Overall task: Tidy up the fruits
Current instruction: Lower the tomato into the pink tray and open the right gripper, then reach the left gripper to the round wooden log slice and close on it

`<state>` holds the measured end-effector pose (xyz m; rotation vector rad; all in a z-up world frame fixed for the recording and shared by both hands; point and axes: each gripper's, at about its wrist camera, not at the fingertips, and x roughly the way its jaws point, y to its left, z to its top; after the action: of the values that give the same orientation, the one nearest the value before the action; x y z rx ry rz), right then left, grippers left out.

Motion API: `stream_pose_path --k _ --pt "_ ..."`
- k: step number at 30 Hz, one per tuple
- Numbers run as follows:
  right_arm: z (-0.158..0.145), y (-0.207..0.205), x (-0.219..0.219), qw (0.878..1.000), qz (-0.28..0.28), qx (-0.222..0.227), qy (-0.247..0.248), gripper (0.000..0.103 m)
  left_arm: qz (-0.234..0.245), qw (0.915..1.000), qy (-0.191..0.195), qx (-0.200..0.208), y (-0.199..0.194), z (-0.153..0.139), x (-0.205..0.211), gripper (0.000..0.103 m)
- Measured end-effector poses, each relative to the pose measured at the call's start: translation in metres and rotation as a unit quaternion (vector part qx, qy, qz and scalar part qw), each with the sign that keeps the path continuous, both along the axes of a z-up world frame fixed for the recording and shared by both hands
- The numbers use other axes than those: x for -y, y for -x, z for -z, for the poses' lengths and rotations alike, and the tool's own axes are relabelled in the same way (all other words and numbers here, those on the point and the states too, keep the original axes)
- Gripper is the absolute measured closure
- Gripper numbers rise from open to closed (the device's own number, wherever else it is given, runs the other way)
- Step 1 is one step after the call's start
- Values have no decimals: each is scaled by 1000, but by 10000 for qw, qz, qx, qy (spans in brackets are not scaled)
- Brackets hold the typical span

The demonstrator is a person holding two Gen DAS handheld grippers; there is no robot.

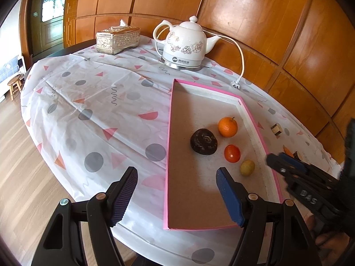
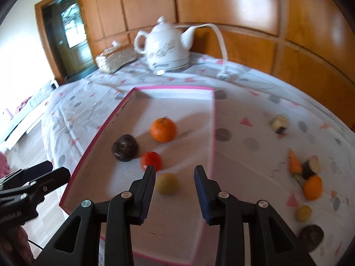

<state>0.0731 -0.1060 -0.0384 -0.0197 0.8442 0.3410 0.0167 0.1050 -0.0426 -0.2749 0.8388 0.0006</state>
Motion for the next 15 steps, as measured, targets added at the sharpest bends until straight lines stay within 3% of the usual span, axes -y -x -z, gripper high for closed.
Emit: stream_pose_path --k 8,15 --pt "1 29 77 9944 1052 92 -2 65 255 9996 -121 26 -3 -4 16 29" --pt "18 50 156 9762 2162 -139 -39 65 534 9982 -274 32 -8 -7 38 29"
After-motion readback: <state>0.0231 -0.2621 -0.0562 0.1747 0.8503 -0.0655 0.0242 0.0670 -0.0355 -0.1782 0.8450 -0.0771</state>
